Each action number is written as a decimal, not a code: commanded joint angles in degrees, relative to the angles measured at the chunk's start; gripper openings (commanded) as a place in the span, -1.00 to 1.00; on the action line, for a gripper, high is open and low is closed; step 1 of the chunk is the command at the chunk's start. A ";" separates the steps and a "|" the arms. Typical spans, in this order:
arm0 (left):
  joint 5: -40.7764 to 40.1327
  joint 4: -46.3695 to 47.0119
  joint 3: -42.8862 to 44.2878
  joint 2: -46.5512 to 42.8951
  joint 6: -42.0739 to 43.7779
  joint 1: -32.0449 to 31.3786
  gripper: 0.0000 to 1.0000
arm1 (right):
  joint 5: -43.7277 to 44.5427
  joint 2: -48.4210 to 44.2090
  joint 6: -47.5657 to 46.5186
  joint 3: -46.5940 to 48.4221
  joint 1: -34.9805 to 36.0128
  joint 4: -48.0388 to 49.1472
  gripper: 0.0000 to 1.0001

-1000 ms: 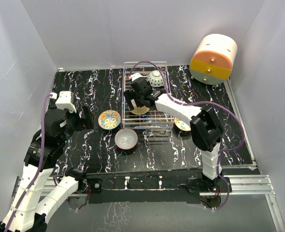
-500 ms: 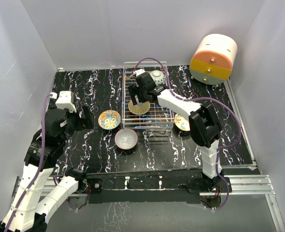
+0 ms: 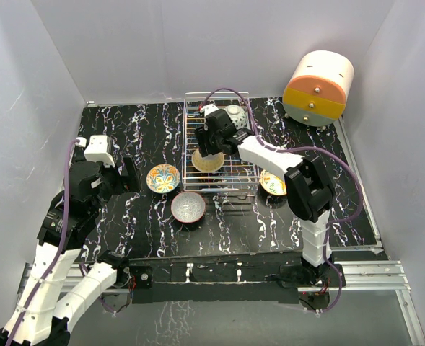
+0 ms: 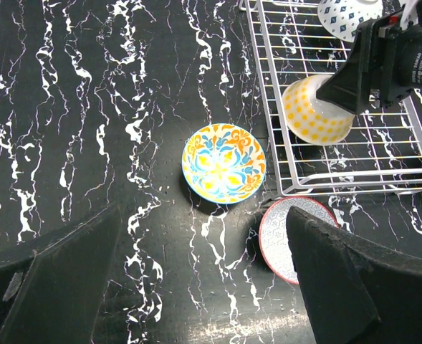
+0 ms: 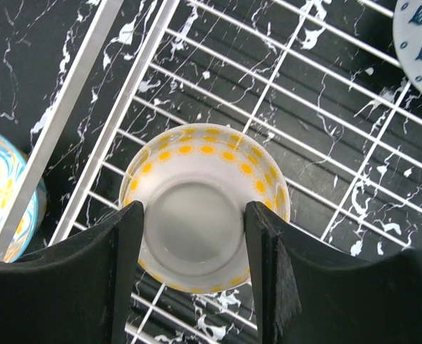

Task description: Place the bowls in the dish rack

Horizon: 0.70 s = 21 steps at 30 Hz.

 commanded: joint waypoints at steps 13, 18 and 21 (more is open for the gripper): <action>0.45 0.64 -0.90 -0.34 -0.84 -0.25 0.94 | -13.35 -10.31 2.31 -9.99 0.88 1.69 0.04; 0.20 0.40 -0.79 -0.48 -0.84 -0.21 0.94 | -14.18 -10.66 3.08 -10.80 1.28 1.73 0.04; 0.03 0.15 -0.46 -0.47 -0.76 -0.21 0.94 | -14.45 -11.57 3.25 -11.31 1.51 1.40 0.04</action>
